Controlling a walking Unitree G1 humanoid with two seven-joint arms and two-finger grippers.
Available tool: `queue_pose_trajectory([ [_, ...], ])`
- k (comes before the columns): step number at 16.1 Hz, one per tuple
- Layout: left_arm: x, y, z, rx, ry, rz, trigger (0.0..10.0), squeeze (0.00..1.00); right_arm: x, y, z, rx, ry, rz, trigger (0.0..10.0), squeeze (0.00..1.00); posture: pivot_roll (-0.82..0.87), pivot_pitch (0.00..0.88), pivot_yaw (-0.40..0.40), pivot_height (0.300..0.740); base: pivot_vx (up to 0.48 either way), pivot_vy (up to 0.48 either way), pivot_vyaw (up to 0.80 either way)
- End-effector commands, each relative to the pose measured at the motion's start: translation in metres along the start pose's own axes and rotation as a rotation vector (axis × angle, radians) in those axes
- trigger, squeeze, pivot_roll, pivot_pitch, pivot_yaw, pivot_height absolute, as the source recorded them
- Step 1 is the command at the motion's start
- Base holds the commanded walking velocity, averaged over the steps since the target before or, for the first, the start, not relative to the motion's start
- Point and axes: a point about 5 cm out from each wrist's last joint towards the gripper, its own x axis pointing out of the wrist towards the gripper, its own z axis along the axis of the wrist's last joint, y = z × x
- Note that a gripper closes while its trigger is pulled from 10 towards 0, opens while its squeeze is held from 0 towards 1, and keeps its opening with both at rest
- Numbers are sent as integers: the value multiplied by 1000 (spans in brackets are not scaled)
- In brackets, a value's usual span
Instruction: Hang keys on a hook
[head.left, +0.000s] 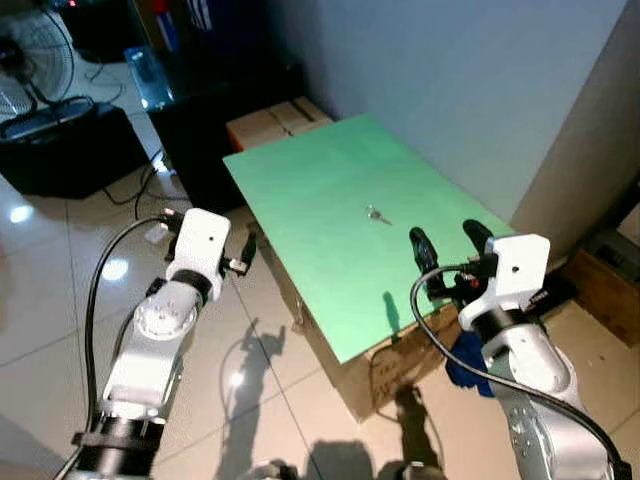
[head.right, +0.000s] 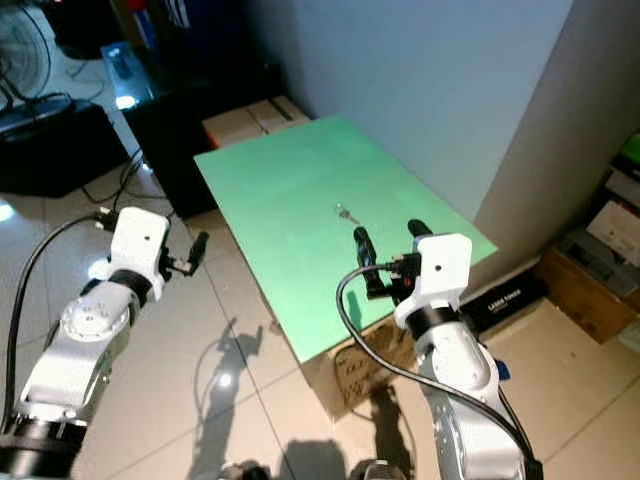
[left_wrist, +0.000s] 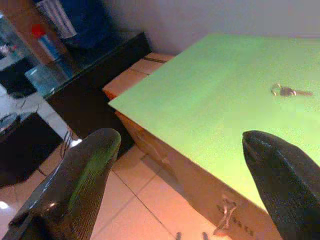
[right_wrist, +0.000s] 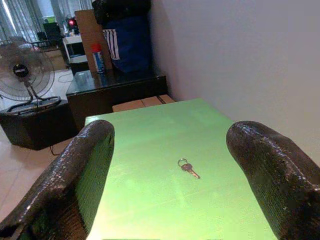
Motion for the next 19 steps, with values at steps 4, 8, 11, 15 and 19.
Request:
queue_pose_trajectory([
  [4, 1, 4, 4, 20, -15, 16, 10000, 0, 0, 0, 1, -6, 0, -1, 10000, 0, -112, 68, 101, 740, 0, 0, 0],
  [8, 2, 4, 7, 21, -26, 8, 10000, 0, 0, 1, 0, -8, 2, 2, 10000, 0, -112, 68, 103, 740, 0, 0, 0],
  [11, 2, -4, 10, -45, -38, -31, 10000, 0, 1, 1, 0, -9, 2, 1, 10000, 0, -113, 69, 105, 740, 0, 0, 0],
  [15, 4, -9, 16, 129, -66, -87, 10000, 0, 1, 1, 0, -16, 2, 7, 10000, 0, -111, 70, 104, 740, 0, 0, 0],
  [19, 3, -6, 18, 84, -84, -71, 10000, 0, 1, 1, 0, -15, 1, 6, 10000, 0, -111, 69, 104, 740, 0, 0, 0],
])
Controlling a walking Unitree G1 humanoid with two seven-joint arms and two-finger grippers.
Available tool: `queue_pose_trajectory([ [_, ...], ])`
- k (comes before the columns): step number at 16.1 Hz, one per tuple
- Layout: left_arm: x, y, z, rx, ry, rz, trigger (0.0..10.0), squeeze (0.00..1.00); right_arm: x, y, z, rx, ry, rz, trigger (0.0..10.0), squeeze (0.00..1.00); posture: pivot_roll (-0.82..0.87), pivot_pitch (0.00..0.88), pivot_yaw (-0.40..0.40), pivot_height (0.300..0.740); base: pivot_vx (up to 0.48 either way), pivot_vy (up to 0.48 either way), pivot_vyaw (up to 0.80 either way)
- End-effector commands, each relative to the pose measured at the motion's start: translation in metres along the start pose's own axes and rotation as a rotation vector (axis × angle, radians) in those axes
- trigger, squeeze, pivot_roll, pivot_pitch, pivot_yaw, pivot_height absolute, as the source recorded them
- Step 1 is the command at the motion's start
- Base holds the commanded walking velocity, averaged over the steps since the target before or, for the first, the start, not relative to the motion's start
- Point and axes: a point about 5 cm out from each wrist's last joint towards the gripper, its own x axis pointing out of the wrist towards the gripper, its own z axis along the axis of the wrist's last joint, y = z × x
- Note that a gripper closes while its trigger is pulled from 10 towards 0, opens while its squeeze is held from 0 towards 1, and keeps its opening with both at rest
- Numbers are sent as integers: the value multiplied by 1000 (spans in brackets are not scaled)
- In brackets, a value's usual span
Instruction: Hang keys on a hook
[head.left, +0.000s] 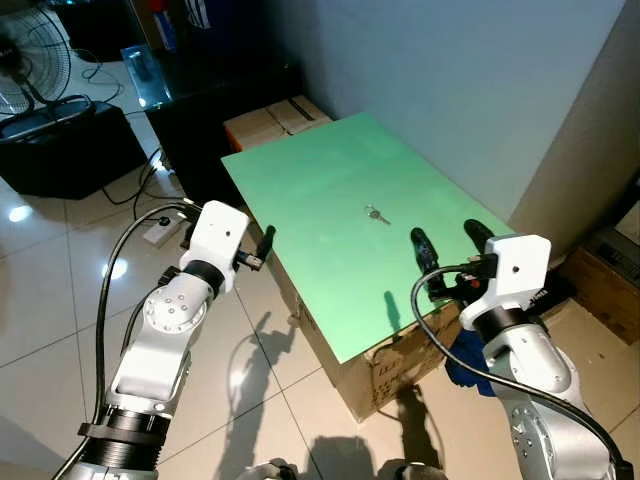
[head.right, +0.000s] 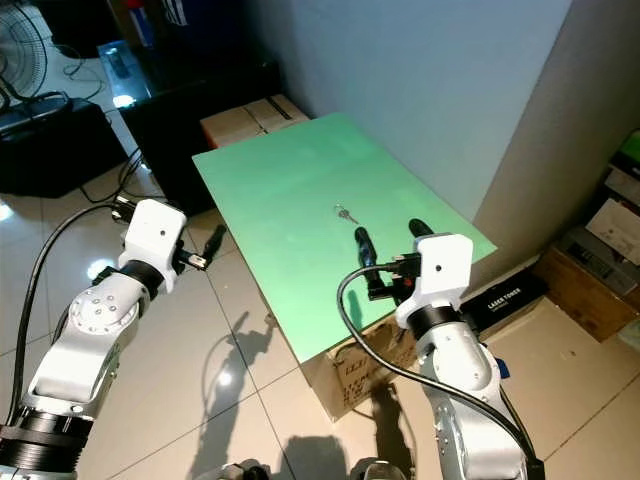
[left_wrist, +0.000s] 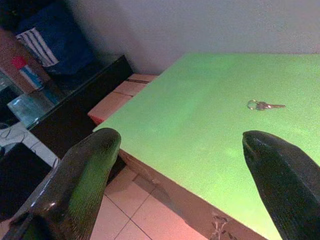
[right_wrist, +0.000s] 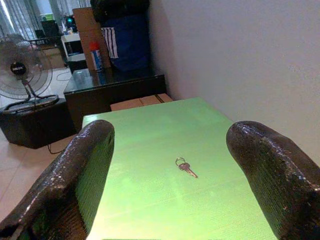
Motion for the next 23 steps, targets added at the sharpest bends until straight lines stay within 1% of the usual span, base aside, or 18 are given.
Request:
queue_pose_trajectory([
  [1, 0, 3, 2, -33, -13, 19, 10000, 0, 1, 1, 0, -7, -2, 3, 10000, 0, -111, 68, 104, 740, 0, 0, 0],
  [2, 0, 4, 1, -137, -8, 41, 10000, 0, 1, 1, 0, -7, -2, 2, 10000, 0, -112, 68, 104, 740, 0, 0, 0],
  [3, 0, 7, 0, -245, 7, 89, 10000, 0, 1, 1, 0, -7, -3, 2, 10000, 0, -114, 68, 105, 740, 0, 0, 0],
  [4, 0, 10, -3, -243, 25, 112, 10000, 0, 1, 1, 0, -7, -3, 1, 10000, 0, -113, 69, 104, 740, 0, 0, 0],
  [5, -1, 11, -2, 33, 25, 71, 10000, 0, 1, 1, 0, -8, -2, 1, 10000, 0, -112, 69, 103, 740, 0, 0, 0],
  [6, -2, 2, -2, 202, 5, -51, 10000, 0, 1, 1, 0, -9, -1, 2, 10000, 0, -111, 69, 103, 740, 0, 0, 0],
  [7, 0, 3, 0, -37, 6, 9, 10000, 0, 1, 1, 0, -9, -1, 4, 10000, 0, -112, 71, 105, 740, 0, 0, 0],
  [8, 2, 5, 4, -62, 5, 31, 10000, 0, 1, 1, 0, -10, -1, 4, 10000, 0, -110, 72, 103, 740, 0, 0, 0],
  [9, 1, 2, 5, 50, -1, -19, 10000, 0, 1, 1, 0, -11, -1, 4, 10000, 0, -110, 72, 103, 740, 0, 0, 0],
  [10, 3, 3, 9, -508, -17, 76, 10000, 0, 1, 2, 0, -11, 0, 4, 10000, 0, -116, 77, 108, 740, 0, 0, 0],
  [11, 2, 1, 20, -399, -105, -1, 10000, 0, 0, 1, 0, -11, 1, 2, 10000, 0, -108, 78, 105, 740, 0, 0, 0],
  [12, 0, -4, 26, -293, -152, -79, 10000, 0, 0, 1, 0, -10, 1, 0, 10000, 0, -109, 79, 106, 740, 0, 0, 0],
  [13, -5, -15, 43, -343, -271, -194, 10000, 0, -1, 1, 0, -12, 3, 2, 10000, 0, -113, 84, 110, 740, 0, 0, 0],
  [14, -9, -20, 50, -349, -319, -230, 10000, 0, -1, 1, 0, -12, 3, 3, 10000, 0, -110, 85, 109, 740, 0, 0, 0],
  [15, -13, -23, 56, -376, -356, -265, 10000, 0, -2, 2, 0, -12, 4, 1, 10000, 0, -113, 88, 112, 740, 0, 0, 0],
  [17, -16, -27, 62, -398, -397, -321, 10000, 0, -3, 2, 0, -10, 4, 1, 10000, 0, -112, 88, 114, 740, 0, 0, 0],
  [20, -25, -33, 68, -396, -476, -422, 10000, 0, -4, 3, -1, -10, 3, 1, 10000, 0, -113, 86, 115, 740, 0, 0, 0],
  [23, -25, -33, 68, -400, -475, -426, 10000, 0, -4, 3, -1, -11, 2, 1, 10000, 0, -113, 84, 115, 740, 0, 0, 0],
])
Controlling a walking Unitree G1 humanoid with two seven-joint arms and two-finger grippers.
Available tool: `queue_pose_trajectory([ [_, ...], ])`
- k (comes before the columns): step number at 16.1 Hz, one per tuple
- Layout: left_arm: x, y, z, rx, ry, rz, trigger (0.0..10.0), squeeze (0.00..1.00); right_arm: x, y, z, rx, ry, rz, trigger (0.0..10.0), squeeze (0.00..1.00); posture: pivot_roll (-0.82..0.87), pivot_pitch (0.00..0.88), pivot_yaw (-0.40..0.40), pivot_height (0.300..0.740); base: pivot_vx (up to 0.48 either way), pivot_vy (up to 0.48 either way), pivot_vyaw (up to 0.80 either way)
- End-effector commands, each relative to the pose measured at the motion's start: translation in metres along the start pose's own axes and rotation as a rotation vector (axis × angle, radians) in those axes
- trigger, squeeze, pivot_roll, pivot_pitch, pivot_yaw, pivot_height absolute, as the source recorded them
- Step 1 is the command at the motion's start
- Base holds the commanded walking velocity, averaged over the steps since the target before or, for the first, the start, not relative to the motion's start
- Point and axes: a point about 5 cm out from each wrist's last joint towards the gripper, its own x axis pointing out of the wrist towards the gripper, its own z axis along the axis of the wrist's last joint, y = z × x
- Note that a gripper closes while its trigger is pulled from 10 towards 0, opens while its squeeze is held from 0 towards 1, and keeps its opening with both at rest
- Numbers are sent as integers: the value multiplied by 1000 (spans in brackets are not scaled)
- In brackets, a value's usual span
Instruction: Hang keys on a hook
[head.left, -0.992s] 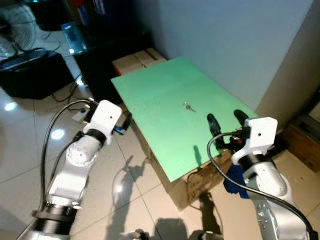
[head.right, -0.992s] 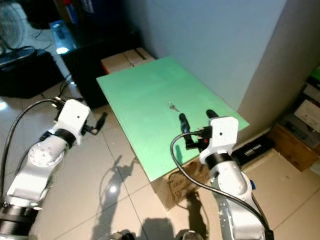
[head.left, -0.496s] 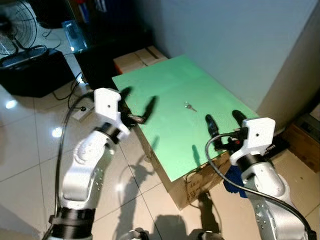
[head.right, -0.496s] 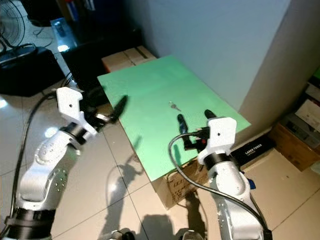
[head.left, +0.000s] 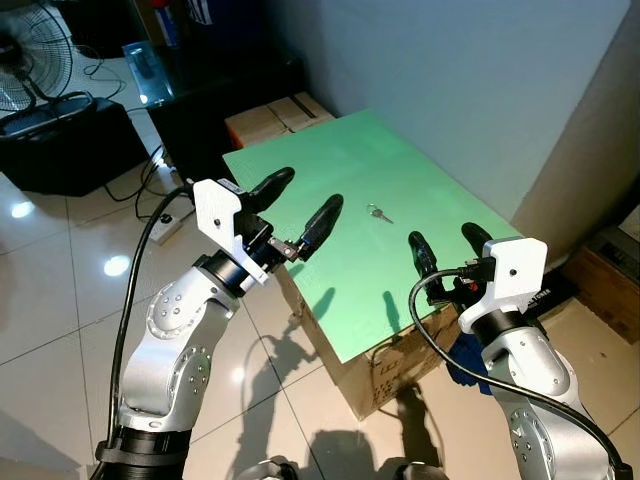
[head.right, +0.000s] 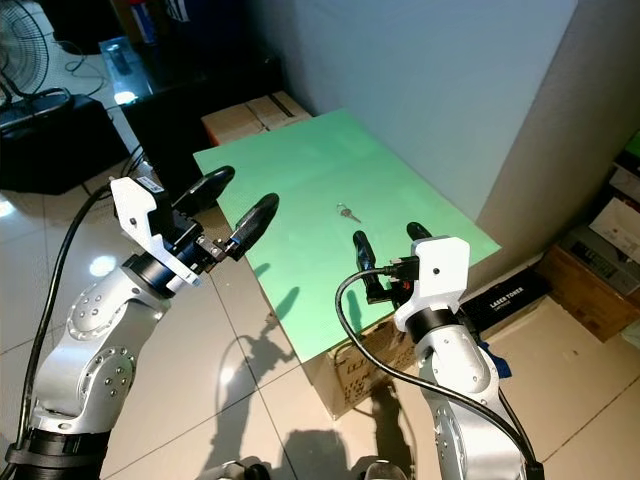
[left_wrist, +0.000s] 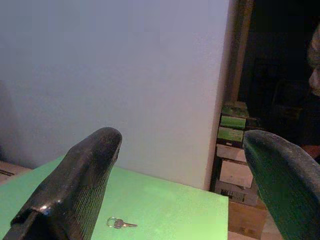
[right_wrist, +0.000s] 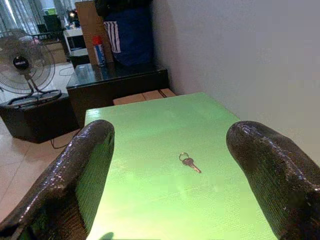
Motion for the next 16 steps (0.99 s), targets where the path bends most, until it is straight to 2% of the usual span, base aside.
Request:
queue_pose_trajectory([
  [1, -2, -2, 4, 14, -18, -18, 10000, 0, -2, 2, 2, -7, -10, -1, 10000, 0, -113, 82, 116, 740, 0, 0, 0],
  [3, -3, -1, 4, 19, -15, -19, 10000, 0, -1, 2, 4, -2, -23, -3, 10000, 0, -114, 80, 116, 740, 0, 0, 0],
  [4, -4, -1, 2, 29, -3, -24, 10000, 0, 3, 4, 14, 14, -74, 3, 10000, 0, -113, 75, 118, 740, 0, 0, 0],
  [6, -3, -4, 1, 33, 4, -38, 10000, 0, 12, 13, 34, 44, -165, 68, 10000, 0, -114, 71, 121, 740, 0, 0, 0],
  [10, -2, -4, -1, 53, 25, -41, 10000, 0, 18, 36, 49, 67, -219, 225, 10000, 0, -111, 69, 119, 740, 0, 0, 0],
  [13, 0, -4, 0, 57, 22, -42, 10000, 0, 18, 41, 45, 72, -187, 267, 10000, 0, -110, 75, 121, 740, 0, 0, 0],
  [16, 2, -8, 0, 47, 16, -64, 10000, 0, 24, 37, 39, 55, -149, 231, 10000, 0, -110, 79, 127, 740, 0, 0, 0],
])
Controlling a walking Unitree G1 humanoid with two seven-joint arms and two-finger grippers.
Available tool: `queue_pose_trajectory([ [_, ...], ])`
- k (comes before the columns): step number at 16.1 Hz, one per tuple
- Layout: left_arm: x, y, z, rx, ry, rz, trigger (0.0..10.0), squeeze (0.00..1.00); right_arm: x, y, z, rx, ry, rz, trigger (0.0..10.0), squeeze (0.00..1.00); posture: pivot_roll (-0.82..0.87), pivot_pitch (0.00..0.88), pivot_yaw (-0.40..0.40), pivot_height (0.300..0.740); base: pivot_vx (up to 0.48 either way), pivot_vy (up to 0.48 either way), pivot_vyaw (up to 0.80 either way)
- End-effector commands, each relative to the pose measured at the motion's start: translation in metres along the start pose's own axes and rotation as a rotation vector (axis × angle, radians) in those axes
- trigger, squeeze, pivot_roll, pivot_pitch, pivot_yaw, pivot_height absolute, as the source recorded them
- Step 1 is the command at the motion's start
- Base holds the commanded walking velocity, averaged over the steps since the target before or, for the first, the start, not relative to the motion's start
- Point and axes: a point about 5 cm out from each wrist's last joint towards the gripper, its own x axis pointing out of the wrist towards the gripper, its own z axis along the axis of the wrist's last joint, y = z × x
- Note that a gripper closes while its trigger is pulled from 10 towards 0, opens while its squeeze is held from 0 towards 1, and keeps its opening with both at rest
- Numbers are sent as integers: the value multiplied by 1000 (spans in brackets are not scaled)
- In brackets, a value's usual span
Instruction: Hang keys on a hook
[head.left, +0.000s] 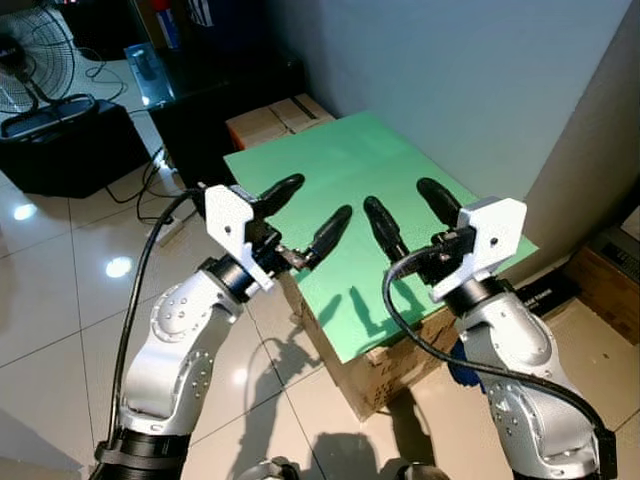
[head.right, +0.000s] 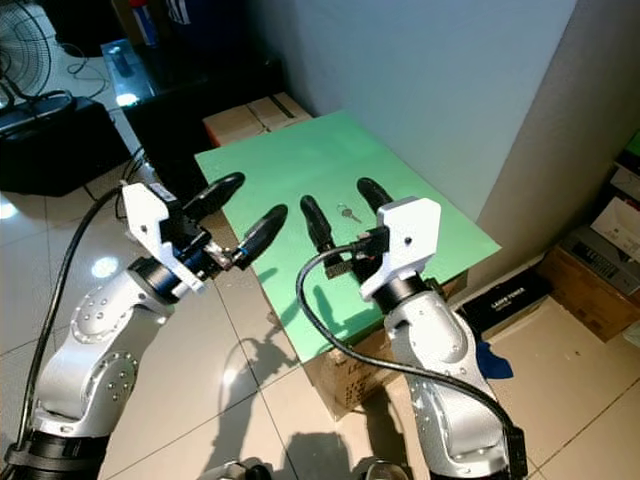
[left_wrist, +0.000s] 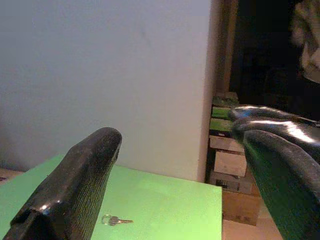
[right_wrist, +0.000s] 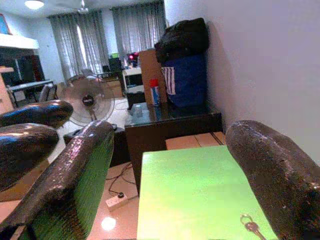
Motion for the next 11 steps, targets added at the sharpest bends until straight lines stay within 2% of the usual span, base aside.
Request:
queue_pose_trajectory([
  [1, 1, 0, 4, 17, -11, -11, 10000, 0, 4, -1, -1, -4, 16, -7, 10000, 0, -111, 80, 129, 740, 0, 0, 0],
  [4, 1, 0, 5, 15, -11, -15, 10000, 0, 10, 3, 0, 0, 15, 32, 10000, 0, -108, 80, 130, 740, 0, 0, 0],
  [6, 1, 0, 6, 17, -14, -16, 10000, 0, 13, 12, -4, 7, 35, 94, 10000, 0, -106, 79, 128, 740, 0, 0, 0],
  [11, 3, -1, 6, 14, -19, -17, 10000, 0, 19, 16, -5, 8, 42, 129, 10000, 0, -105, 76, 127, 740, 0, 0, 0],
])
